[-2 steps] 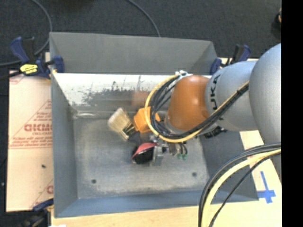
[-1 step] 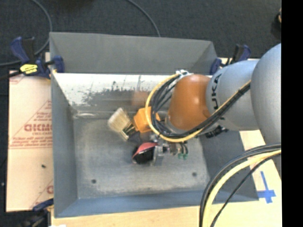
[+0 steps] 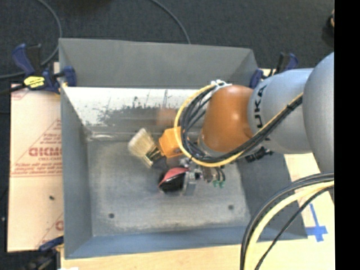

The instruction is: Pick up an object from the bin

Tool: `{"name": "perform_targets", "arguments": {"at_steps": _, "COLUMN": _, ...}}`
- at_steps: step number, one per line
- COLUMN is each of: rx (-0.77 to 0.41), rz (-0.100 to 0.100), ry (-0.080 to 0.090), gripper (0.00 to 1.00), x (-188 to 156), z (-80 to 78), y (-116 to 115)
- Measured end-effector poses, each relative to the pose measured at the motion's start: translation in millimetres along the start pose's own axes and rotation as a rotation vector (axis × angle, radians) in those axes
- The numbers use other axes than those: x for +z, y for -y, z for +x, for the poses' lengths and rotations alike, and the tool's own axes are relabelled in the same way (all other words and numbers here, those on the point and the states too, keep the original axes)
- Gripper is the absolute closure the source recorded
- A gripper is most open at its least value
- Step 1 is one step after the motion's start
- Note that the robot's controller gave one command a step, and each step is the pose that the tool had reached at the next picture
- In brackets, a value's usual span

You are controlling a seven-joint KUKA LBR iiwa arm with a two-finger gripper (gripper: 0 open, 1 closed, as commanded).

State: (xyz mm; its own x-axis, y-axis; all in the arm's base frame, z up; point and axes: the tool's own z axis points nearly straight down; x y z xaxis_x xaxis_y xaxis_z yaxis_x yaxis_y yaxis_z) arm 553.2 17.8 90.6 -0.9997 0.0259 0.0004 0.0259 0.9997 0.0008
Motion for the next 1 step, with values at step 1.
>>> {"name": "perform_targets", "arguments": {"at_steps": 1, "rx": 0.001, "rz": 0.0, "ry": 0.002, "gripper": 1.0, "x": -11.2, "z": -0.4, "y": 0.1}}
